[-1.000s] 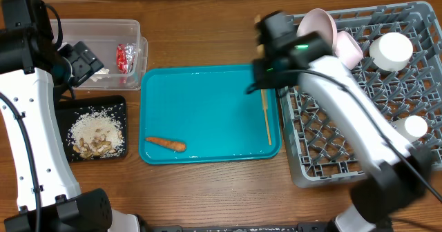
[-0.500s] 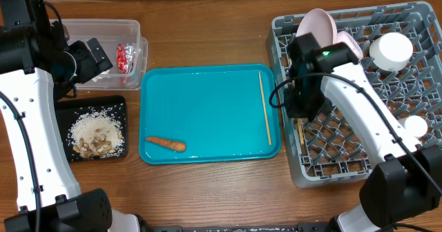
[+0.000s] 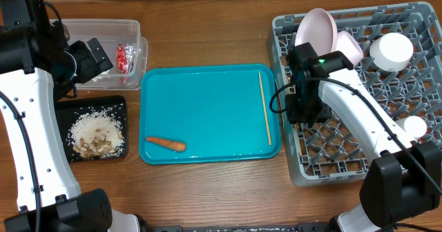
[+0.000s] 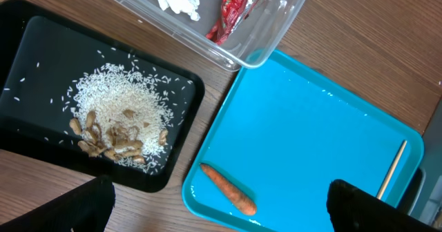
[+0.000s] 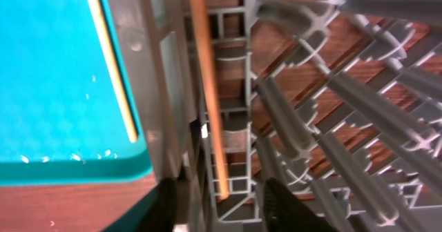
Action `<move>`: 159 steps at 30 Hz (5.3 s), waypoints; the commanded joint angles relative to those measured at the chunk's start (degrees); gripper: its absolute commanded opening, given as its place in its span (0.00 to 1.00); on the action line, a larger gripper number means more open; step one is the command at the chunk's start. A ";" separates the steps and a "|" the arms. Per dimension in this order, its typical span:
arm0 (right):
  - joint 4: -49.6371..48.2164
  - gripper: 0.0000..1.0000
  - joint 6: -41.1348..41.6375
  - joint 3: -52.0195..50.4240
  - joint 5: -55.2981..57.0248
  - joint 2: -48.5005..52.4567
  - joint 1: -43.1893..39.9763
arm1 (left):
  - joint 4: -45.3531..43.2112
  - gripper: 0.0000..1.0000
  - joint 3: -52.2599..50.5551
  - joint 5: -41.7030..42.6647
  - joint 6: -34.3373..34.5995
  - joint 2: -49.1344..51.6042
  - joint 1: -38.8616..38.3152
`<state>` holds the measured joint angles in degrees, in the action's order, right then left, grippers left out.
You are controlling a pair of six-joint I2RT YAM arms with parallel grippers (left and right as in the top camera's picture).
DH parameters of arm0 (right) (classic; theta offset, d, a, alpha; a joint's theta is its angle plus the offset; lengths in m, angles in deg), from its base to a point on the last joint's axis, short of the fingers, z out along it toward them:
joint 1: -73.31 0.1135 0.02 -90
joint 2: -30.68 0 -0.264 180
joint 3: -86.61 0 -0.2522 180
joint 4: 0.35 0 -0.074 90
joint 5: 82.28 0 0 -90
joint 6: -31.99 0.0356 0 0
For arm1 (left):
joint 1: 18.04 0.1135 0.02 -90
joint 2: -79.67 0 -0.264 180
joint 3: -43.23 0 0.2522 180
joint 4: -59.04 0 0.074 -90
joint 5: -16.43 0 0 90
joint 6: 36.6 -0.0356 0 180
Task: Sort waste into correct bins and load items into the dishwasher
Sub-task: 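Grasp a wooden chopstick with the right gripper and place it in the rack, then grasp the second chopstick with the right gripper and place it in the rack, then grasp the carrot on the teal tray with the left gripper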
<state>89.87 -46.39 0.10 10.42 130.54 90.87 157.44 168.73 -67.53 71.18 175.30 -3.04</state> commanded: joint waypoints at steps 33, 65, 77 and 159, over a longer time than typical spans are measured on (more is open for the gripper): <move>-11.13 0.62 3.67 10.25 -2.80 21.18 9.40 | 0.39 1.00 0.04 0.66 -1.05 -0.28 -0.02; -4.46 0.04 3.15 16.50 -8.20 11.02 7.19 | 0.37 1.00 0.04 0.70 -1.05 -0.28 -0.04; 3.17 0.04 -3.06 14.71 -4.00 1.53 -1.73 | 0.39 1.00 0.04 1.49 0.07 -0.28 -0.68; -4.81 0.75 -5.46 21.86 -8.00 -3.63 -25.24 | -42.71 0.10 -61.42 -1.53 46.47 -0.17 -24.74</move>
<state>85.11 -52.03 21.50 3.01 126.78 65.52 114.56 107.60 -68.64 117.78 174.91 -28.17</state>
